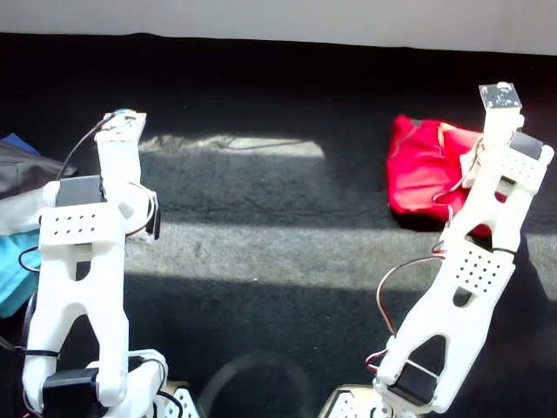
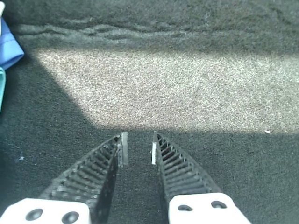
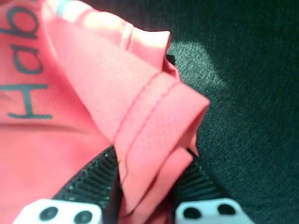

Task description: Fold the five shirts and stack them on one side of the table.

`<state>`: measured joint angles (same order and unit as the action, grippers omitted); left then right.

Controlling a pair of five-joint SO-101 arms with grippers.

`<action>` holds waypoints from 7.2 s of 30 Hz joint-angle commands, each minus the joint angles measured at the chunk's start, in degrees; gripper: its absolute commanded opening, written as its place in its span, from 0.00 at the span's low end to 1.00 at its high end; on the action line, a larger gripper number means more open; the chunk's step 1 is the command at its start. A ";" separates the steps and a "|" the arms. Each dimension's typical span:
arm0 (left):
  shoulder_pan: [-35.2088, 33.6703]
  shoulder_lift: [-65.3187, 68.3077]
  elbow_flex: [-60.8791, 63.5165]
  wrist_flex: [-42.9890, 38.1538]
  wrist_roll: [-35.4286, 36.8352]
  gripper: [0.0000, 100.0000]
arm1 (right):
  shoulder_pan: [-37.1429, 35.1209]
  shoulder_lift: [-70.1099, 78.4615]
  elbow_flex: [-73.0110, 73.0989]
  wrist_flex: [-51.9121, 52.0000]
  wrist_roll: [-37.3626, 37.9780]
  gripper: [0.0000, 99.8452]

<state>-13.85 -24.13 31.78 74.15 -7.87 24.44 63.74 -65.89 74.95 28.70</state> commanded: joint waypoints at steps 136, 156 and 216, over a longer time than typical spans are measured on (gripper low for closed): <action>34.07 17.01 -61.41 25.23 11.08 0.19 | -1.27 -103.69 98.86 12.44 -16.44 0.20; -27.38 17.63 -50.95 26.29 -9.93 0.19 | -42.86 -71.52 59.65 17.54 -24.88 0.20; -24.84 17.80 -40.57 25.14 -15.21 0.19 | -52.88 -58.33 32.48 25.98 -16.79 0.01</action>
<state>-42.07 -4.88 -9.71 100.35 -23.08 -28.31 19.96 -52.79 100.53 9.27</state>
